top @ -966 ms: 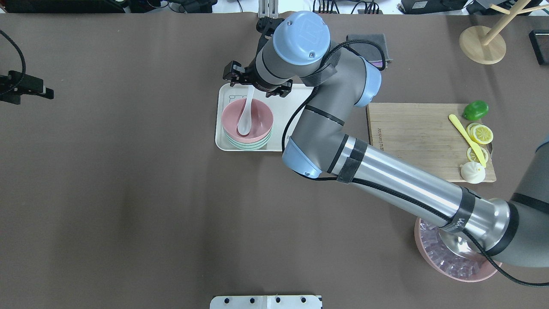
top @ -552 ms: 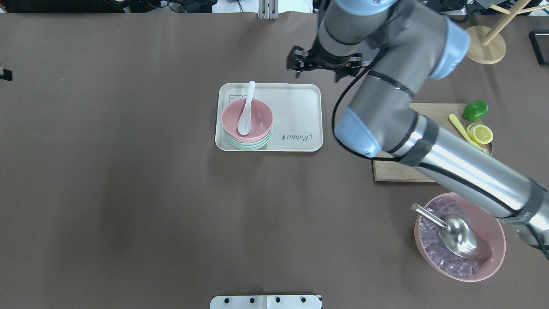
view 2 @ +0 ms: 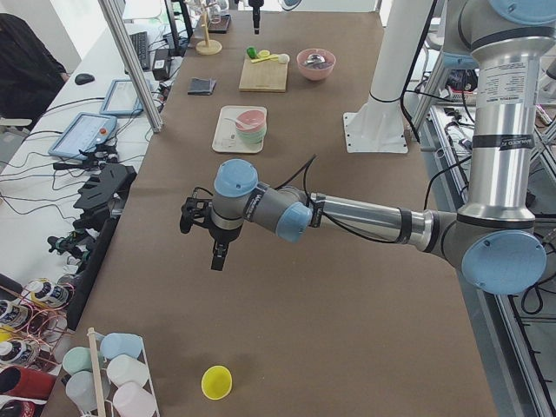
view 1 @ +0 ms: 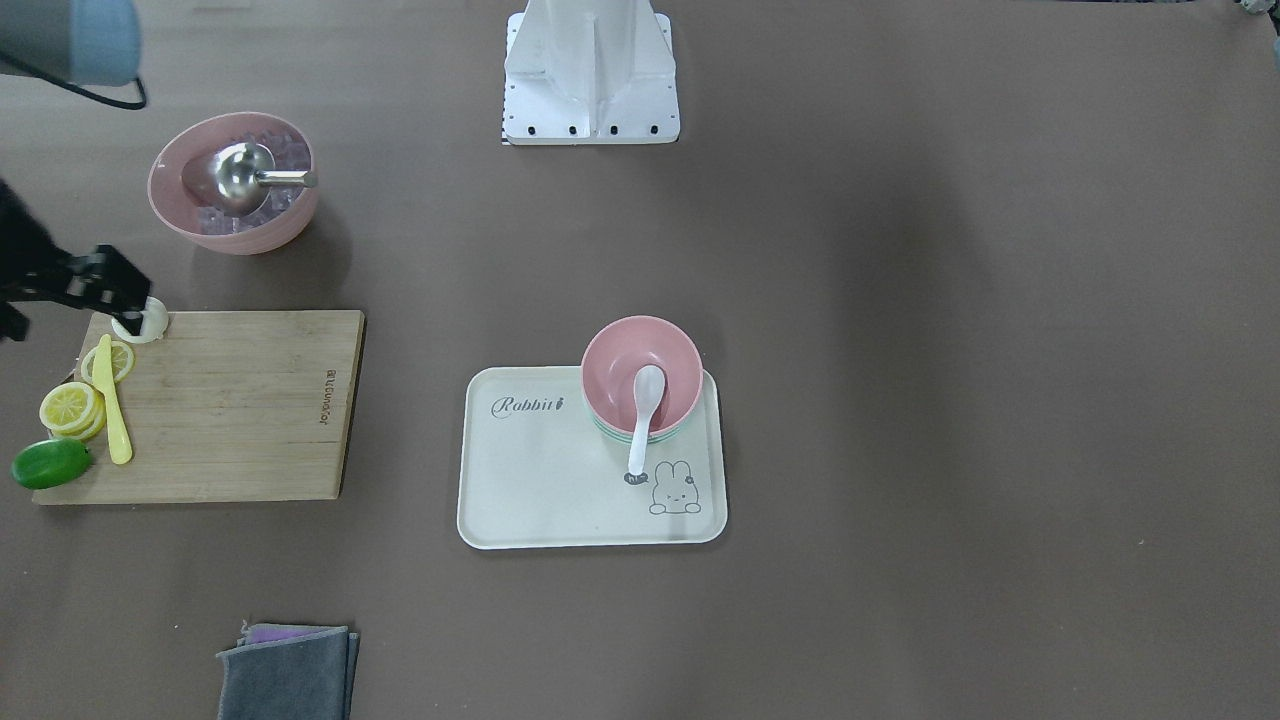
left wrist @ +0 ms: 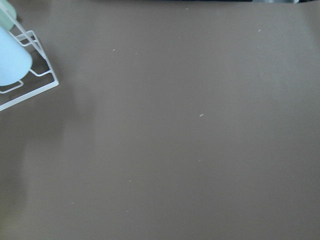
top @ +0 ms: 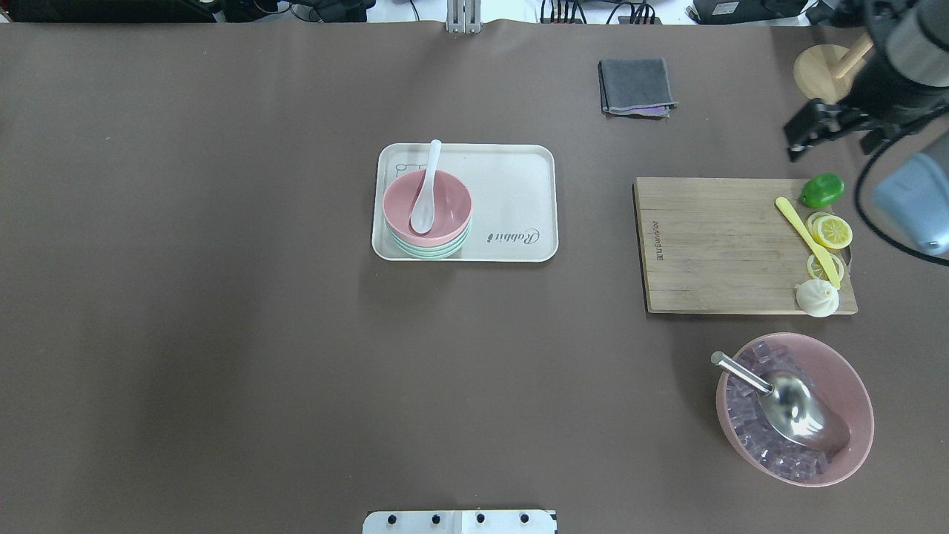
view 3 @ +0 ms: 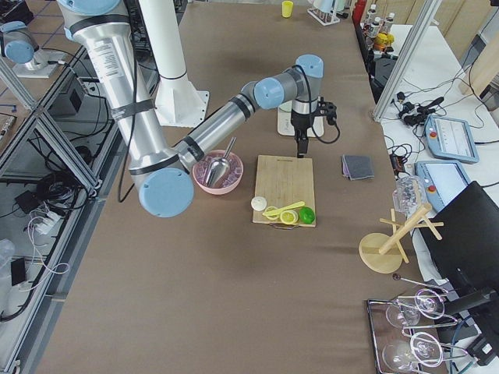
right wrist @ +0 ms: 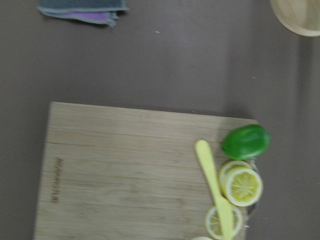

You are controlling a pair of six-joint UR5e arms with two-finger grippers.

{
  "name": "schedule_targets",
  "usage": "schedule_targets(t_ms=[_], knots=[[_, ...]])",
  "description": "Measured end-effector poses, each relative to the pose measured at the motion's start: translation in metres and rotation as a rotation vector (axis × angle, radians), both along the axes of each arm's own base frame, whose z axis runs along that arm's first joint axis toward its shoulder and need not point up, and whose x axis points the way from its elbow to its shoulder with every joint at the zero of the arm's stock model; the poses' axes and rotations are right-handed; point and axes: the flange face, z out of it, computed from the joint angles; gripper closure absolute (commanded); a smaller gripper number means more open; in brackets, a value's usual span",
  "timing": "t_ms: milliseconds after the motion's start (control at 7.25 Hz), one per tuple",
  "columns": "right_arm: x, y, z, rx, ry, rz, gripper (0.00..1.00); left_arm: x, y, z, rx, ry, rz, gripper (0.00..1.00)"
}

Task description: Stack pink bowl on green and place spoon

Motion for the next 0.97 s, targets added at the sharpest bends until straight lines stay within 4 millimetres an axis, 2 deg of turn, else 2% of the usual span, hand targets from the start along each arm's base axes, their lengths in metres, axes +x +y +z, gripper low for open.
schedule_targets(t_ms=[138, 276, 414, 552, 690, 966], knots=[[0.058, 0.005, 0.058, -0.017, -0.001, -0.036, 0.0, -0.005, 0.008, 0.011, -0.01, -0.009, 0.013, 0.02], [0.103, 0.006, 0.111, -0.046, -0.012, -0.056, 0.0, -0.008, 0.016, 0.022, 0.002, -0.021, 0.041, 0.02], [0.128, 0.005, 0.15, -0.063, -0.023, -0.063, 0.0, -0.009, 0.023, 0.031, 0.022, -0.036, 0.075, 0.02], [0.143, 0.001, 0.179, -0.062, -0.029, -0.056, 0.0, -0.009, 0.026, 0.04, 0.028, -0.048, 0.097, 0.02], [0.152, -0.001, 0.2, -0.06, -0.033, -0.046, 0.0, -0.009, 0.027, 0.048, 0.022, -0.057, 0.107, 0.02], [0.165, 0.003, 0.221, -0.075, -0.049, -0.024, 0.0, -0.009, 0.026, 0.057, 0.006, -0.061, 0.112, 0.02]])
